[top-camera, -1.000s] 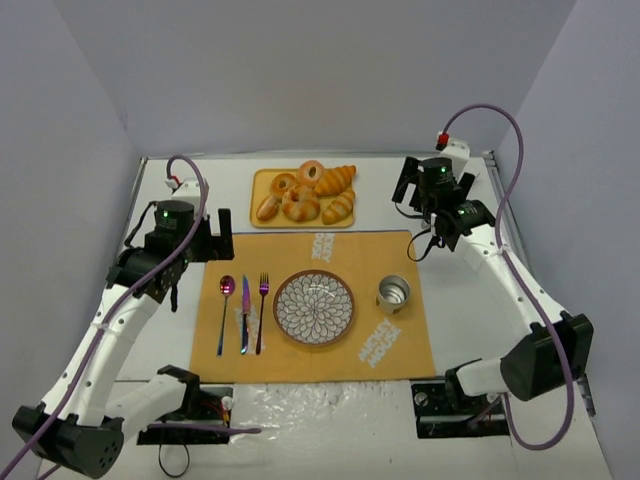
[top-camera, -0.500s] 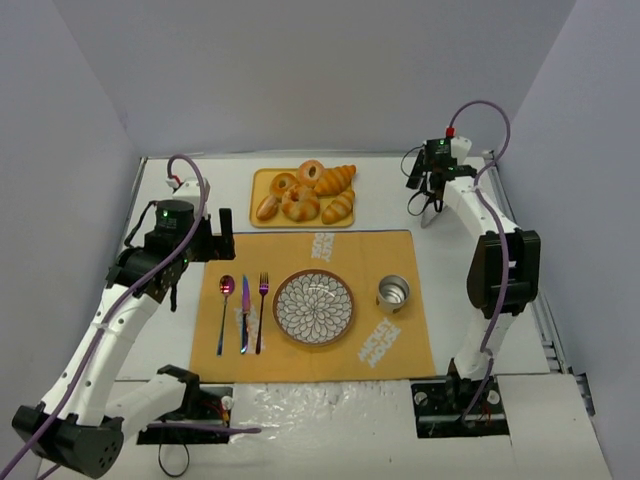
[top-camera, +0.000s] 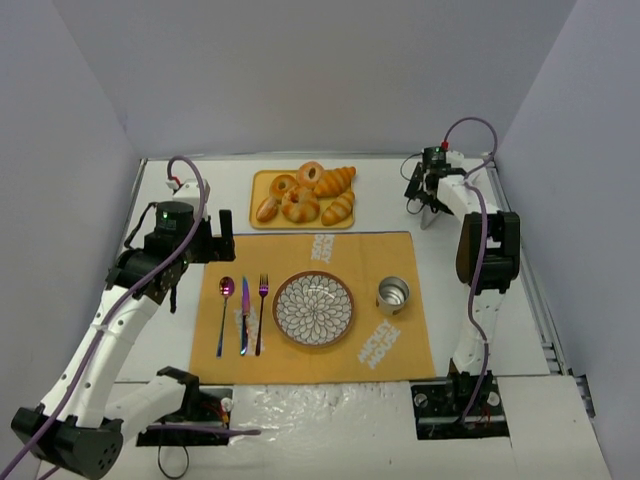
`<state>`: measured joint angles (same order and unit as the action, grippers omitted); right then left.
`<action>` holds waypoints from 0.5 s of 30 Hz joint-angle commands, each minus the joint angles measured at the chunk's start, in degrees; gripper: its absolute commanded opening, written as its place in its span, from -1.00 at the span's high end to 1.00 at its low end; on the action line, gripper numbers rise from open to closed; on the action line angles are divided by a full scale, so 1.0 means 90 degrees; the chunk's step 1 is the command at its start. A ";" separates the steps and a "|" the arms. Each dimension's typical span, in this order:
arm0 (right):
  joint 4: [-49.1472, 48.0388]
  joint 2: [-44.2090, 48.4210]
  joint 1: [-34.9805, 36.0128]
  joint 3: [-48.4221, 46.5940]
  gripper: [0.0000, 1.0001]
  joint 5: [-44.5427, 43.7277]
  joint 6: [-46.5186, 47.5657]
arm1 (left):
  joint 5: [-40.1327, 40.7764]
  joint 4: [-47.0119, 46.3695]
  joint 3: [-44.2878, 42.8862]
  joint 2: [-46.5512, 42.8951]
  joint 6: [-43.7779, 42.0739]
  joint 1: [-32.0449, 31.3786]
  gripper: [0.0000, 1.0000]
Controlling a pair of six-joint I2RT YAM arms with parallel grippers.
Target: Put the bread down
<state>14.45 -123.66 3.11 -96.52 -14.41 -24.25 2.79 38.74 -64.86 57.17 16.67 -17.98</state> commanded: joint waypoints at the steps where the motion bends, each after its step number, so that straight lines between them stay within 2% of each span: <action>1: -0.0121 -0.0074 -0.0128 -0.0451 -1.00 0.0051 -0.0072 | -0.0017 -0.0301 -0.0108 -0.0021 0.0033 -0.0024 -0.91; 15: -0.0121 -0.0671 -0.0398 -0.0760 -1.00 0.0289 -0.0066 | 0.0006 -0.0291 -0.0098 0.0103 0.0023 -0.0017 -0.91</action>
<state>13.98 -129.91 0.74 -99.93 -12.36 -24.23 2.81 38.72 -64.86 57.77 16.67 -17.98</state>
